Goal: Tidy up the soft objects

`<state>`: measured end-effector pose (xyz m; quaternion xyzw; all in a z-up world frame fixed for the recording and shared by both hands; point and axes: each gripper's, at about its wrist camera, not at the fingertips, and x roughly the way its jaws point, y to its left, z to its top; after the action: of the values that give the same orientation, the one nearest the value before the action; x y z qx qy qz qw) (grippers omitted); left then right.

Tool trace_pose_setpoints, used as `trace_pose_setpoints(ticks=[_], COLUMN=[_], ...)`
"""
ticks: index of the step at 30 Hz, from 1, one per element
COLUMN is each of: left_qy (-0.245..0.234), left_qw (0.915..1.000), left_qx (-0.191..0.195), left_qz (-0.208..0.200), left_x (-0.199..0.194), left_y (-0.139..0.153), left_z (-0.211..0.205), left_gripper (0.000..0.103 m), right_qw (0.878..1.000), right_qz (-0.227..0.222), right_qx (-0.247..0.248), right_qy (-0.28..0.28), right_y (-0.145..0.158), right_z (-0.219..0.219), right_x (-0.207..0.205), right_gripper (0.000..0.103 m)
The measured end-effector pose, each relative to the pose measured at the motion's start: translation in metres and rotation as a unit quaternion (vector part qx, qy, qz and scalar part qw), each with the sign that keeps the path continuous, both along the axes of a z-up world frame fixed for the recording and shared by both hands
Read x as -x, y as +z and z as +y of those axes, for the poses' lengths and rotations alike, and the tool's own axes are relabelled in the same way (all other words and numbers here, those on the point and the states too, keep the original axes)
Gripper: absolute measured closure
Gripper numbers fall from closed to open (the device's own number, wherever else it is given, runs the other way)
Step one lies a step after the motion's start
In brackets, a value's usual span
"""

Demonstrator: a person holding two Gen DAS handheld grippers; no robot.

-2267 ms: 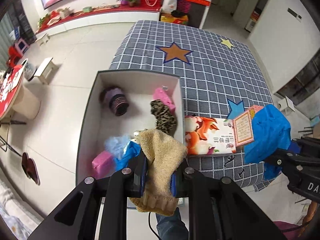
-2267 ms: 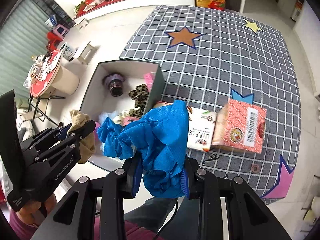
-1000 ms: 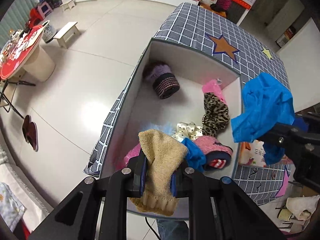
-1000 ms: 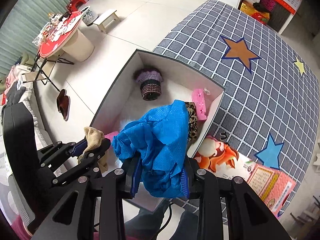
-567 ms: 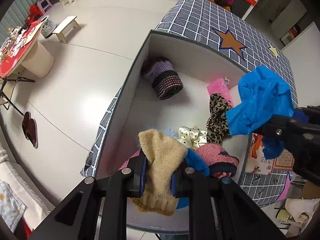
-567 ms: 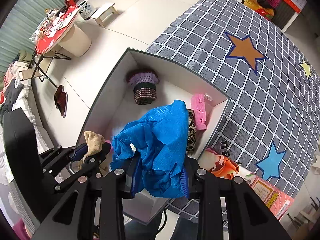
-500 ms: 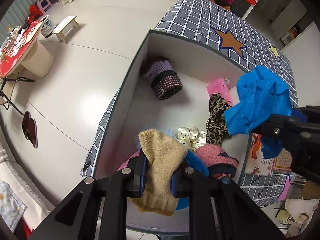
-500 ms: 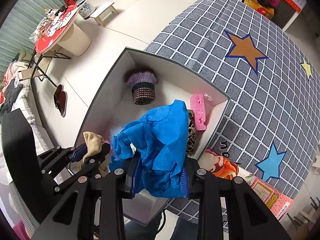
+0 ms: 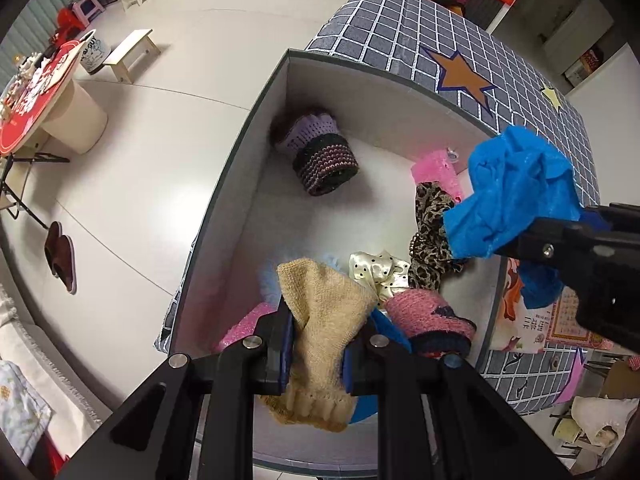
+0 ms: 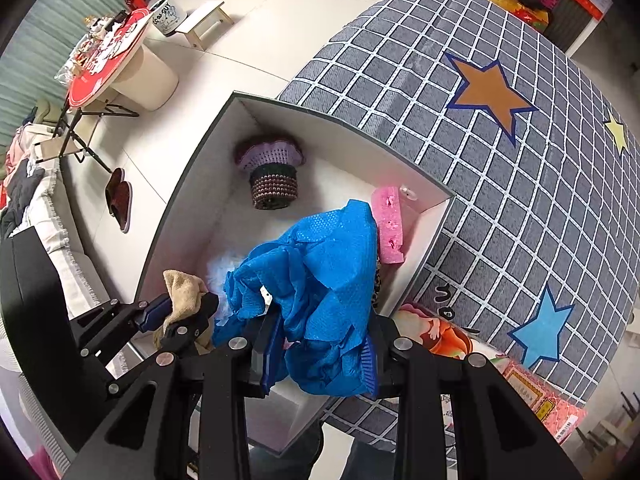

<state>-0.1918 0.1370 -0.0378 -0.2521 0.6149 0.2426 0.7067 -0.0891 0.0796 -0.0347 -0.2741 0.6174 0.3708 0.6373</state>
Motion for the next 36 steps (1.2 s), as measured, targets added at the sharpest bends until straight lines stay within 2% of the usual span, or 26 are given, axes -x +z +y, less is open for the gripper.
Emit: trace_pose_setpoints(ticks=[2, 3, 4, 5, 6, 7, 8, 12, 16, 17, 18, 19, 21, 23, 31, 36], left_qy=[0.002, 0.006, 0.012, 0.019, 0.025, 0.027, 0.017, -0.009, -0.018, -0.022, -0.026, -0.032, -0.048, -0.068, -0.083, -0.082], left_qw=[1.0, 0.9999, 0.9997, 0.9991, 0.9982, 0.9973, 0.9971, 0.997, 0.9924, 0.9919, 0.9922, 0.9924, 0.9922, 0.9928, 0.994, 0.9932], left_qx=[0.0, -0.003, -0.009, -0.018, -0.029, -0.04, -0.047, -0.055, -0.095, -0.094, -0.091, -0.088, -0.086, -0.067, -0.051, -0.073], left_qz=[-0.004, -0.011, -0.019, -0.033, -0.047, -0.055, -0.056, -0.054, -0.076, -0.082, -0.082, -0.079, -0.075, -0.071, -0.05, -0.04], left_x=[0.0, 0.001, 0.003, 0.005, 0.008, 0.01, 0.011, 0.014, 0.028, 0.031, 0.033, 0.034, 0.037, 0.039, 0.05, 0.059], left_y=[0.001, 0.003, 0.005, 0.009, 0.014, 0.019, 0.022, 0.026, 0.046, 0.053, 0.055, 0.058, 0.063, 0.065, 0.069, 0.071], left_z=[0.0, 0.0, 0.0, 0.001, 0.001, 0.0, -0.001, -0.005, -0.012, -0.014, -0.014, -0.015, -0.019, -0.025, -0.052, -0.061], left_gripper=[0.081, 0.075, 0.06, 0.05, 0.03, 0.023, 0.023, 0.019, 0.019, 0.017, 0.011, 0.007, 0.006, 0.006, 0.006, 0.006], right_qw=[1.0, 1.0, 1.0, 1.0, 1.0, 1.0, 1.0, 1.0, 0.999, 0.999, 1.0, 1.0, 1.0, 1.0, 1.0, 0.999], right_qz=[0.001, 0.001, -0.001, -0.001, -0.003, -0.005, -0.007, -0.013, -0.019, -0.015, -0.008, -0.005, -0.006, -0.011, -0.009, 0.005], right_qx=[0.0, -0.001, -0.003, -0.004, -0.004, -0.005, -0.009, -0.01, -0.014, -0.013, -0.008, -0.006, -0.003, -0.012, -0.028, -0.029], right_qy=[0.001, 0.002, 0.003, 0.004, 0.005, 0.006, 0.007, 0.019, 0.026, 0.027, 0.028, 0.027, 0.022, 0.018, -0.008, -0.031], right_y=[-0.001, -0.002, -0.001, 0.0, 0.001, 0.003, 0.006, 0.016, 0.026, 0.027, 0.026, 0.026, 0.028, 0.033, 0.048, 0.043], right_z=[0.0, 0.0, 0.0, 0.0, -0.001, -0.001, -0.002, -0.004, -0.008, -0.008, -0.009, -0.01, -0.014, -0.019, -0.044, -0.06], right_x=[-0.001, -0.001, 0.0, 0.0, 0.0, 0.0, 0.0, 0.002, 0.009, 0.011, 0.012, 0.014, 0.017, 0.021, 0.036, 0.045], right_gripper=[0.07, 0.07, 0.068, 0.054, 0.041, 0.017, 0.012, 0.012, 0.012, 0.002, 0.0, 0.0, 0.0, 0.0, 0.0, 0.0])
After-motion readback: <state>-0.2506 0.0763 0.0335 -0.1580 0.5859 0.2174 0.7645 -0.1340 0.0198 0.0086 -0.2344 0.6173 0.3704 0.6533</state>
